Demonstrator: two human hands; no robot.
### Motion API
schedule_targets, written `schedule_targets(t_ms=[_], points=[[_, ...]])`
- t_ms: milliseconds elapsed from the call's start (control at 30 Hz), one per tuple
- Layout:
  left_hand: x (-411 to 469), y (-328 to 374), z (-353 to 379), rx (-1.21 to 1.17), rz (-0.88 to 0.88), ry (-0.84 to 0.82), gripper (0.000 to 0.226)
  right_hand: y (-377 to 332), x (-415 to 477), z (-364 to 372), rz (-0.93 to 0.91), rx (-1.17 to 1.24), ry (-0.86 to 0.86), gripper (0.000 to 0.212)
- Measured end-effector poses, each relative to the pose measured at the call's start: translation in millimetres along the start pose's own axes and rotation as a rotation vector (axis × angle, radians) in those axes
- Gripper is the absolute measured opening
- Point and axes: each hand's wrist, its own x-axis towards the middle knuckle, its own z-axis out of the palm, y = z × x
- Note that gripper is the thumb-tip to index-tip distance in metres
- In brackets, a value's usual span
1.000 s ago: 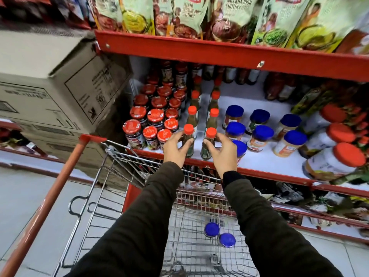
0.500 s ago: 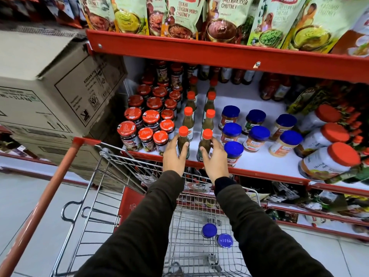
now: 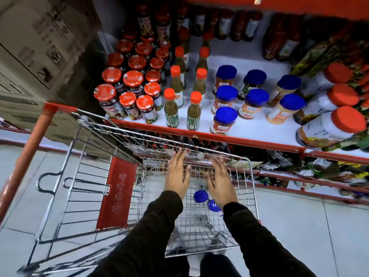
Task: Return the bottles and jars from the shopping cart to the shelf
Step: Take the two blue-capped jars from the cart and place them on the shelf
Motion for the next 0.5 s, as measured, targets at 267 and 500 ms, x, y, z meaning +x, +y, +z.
schedule_targets(t_ms=[267,500], points=[[-44.8,-51.9,82.0,-0.008,-0.228,-0.285,0.056,119.0,-30.4,28.7,0.238,-0.042,-0.318,0.055],[-54.8,-93.2,146.6,0.004,-0.397,-0.511,0.066,177.9,-24.7,73.1,0.279,-0.055,-0.573,0.068]])
